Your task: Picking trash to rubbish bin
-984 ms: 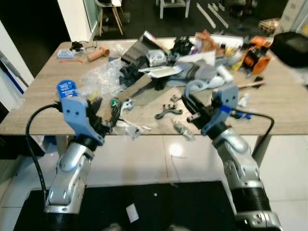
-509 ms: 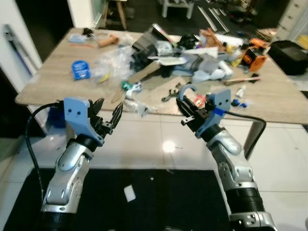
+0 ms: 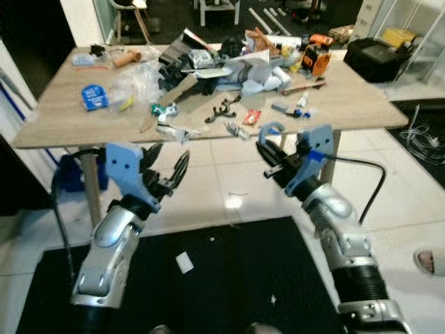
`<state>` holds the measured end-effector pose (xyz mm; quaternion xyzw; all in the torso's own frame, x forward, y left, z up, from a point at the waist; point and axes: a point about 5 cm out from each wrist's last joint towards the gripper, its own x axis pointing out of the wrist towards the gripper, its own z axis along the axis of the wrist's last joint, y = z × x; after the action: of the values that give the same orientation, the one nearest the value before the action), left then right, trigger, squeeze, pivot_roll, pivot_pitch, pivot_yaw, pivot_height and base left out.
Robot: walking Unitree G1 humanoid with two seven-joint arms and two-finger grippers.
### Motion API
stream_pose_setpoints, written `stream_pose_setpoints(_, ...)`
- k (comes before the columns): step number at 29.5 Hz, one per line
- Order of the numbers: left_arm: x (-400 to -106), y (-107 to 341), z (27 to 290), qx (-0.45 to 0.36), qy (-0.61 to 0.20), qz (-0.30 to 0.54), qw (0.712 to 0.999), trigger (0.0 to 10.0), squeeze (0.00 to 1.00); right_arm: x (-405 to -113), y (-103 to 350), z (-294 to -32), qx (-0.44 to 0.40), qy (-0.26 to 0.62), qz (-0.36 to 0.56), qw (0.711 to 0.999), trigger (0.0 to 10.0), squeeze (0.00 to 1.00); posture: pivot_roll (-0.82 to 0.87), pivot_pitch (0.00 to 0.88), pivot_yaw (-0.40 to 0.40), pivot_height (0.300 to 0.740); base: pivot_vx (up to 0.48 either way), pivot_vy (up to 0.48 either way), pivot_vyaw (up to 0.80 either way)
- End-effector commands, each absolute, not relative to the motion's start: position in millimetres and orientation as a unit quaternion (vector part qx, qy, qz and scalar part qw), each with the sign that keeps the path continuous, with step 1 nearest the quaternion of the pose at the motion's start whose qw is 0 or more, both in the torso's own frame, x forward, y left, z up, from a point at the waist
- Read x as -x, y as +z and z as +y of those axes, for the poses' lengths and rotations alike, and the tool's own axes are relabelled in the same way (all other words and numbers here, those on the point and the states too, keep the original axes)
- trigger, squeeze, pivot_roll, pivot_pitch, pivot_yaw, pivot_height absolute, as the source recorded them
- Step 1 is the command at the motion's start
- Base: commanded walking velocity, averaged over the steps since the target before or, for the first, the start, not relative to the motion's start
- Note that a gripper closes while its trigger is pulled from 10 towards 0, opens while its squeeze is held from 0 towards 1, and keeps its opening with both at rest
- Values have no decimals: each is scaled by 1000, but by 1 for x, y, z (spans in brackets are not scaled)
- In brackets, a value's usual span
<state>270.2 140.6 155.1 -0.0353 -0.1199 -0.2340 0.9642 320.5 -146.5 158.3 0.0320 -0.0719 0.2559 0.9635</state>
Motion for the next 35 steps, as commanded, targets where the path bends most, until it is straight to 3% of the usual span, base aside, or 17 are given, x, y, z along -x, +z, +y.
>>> stream_pose_setpoints(1,-271,153,138,28,-245,-115,962,10000,0,-320,155,-146,-38,257,-63,964,10000,0,-69,0,-19,740,0,0,-788)
stream_pose_setpoints(35,-273,147,137,31,-258,-109,960,10000,0,-321,154,-144,-46,266,-55,961,10000,0,-63,0,-20,740,0,0,-788)
